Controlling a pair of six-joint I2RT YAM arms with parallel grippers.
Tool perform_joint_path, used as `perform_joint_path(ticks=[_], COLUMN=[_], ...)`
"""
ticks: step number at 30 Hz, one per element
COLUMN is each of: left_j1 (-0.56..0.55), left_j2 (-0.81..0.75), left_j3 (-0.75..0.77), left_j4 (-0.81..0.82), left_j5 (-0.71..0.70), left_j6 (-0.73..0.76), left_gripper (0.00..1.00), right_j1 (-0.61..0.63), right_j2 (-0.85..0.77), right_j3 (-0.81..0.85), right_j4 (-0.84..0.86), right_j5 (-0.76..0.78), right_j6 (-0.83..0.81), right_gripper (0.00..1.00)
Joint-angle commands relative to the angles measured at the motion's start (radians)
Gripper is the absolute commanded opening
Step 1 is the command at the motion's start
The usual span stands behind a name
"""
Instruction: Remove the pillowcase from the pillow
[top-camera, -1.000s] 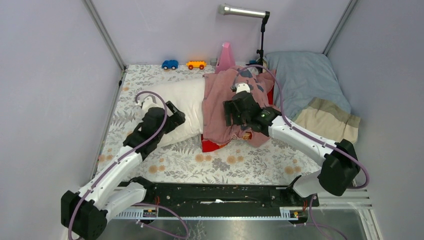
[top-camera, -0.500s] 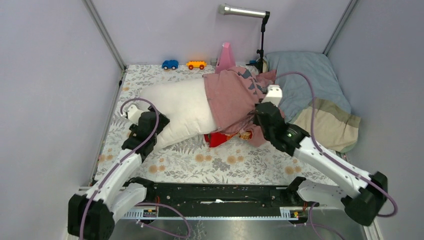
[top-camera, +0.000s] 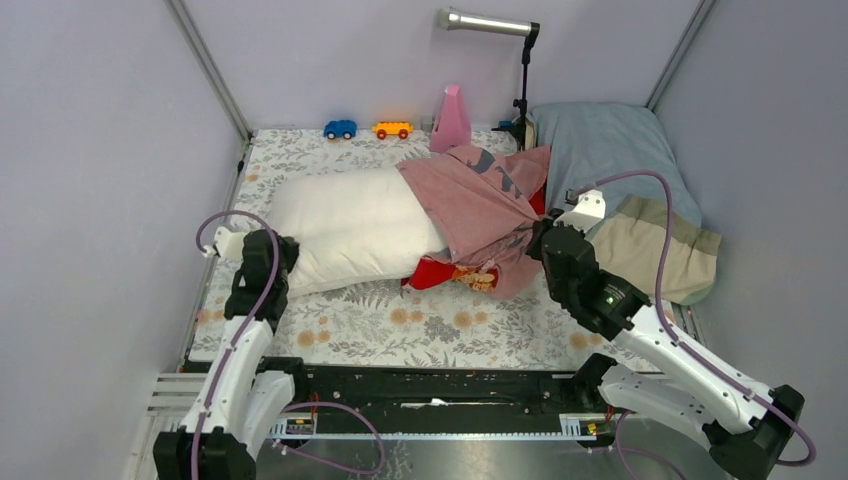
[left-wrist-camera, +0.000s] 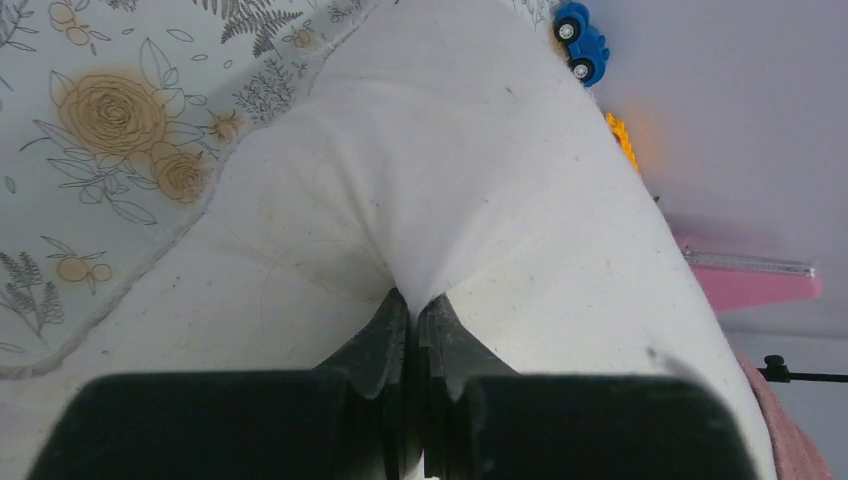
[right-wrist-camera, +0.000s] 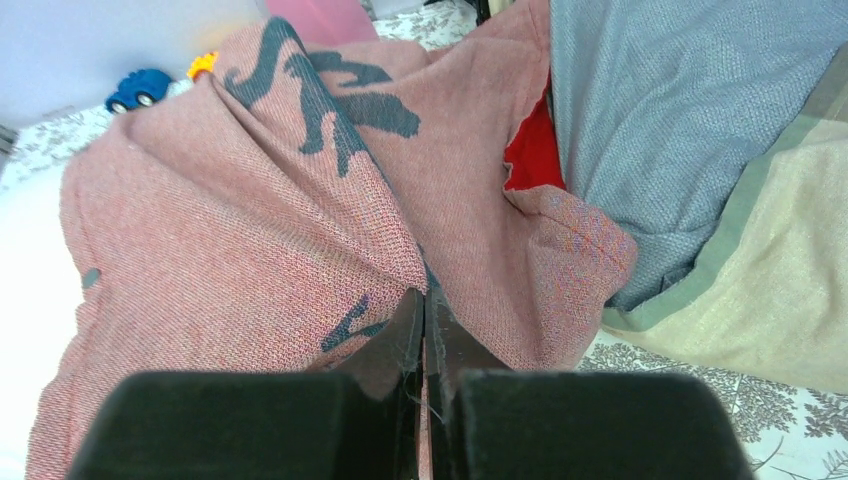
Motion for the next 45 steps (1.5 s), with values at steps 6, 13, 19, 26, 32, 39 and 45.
perform_joint_path(ticks=[6,13,19,26,32,39,45], left_j1=[0.049,-0.027,-0.091,-0.553,-0.812,-0.84,-0.838], left_j2=[-0.073,-0.02,0.001,0.156,0.362,0.549,0.637], left_j3=[0.074,0.364,0.447,0.478,0.531,0.558,0.569], left_j4=[0.054,-0.247,-0.228,-0.21,-0.206,-0.197,-0.153], left_j5=[0.006,-0.006,0.23,-0.023,-0.168,-0.214,-0.185], left_j6=[0.193,0.165,0.226,0.416,0.628,0.732,0.751], left_gripper=[0.54,0.99,0.99,0.99,0.99,0.99,0.99], right_j1=[-0.018,-0.018,-0.019,-0.02,-0.019,-0.019,-0.019], right_j2=[-0.025,0.048,0.035,-0.017,-0.054,-0.076,-0.07], right_j3=[-0.004,0.017,0.013,-0.004,0.0,0.0,-0.004], right_j4=[0.146,0.157,0.155,0.154,0.133,0.11,0.108], right_j5=[-0.057,-0.188,-0.164,-0.116,-0.092,-0.084,-0.099], right_j6=[-0.054,-0.056,-0.056,-0.056,-0.069,-0.074,-0.083], right_gripper=[0.0,0.0,0.0,0.0,0.0,0.0,0.0])
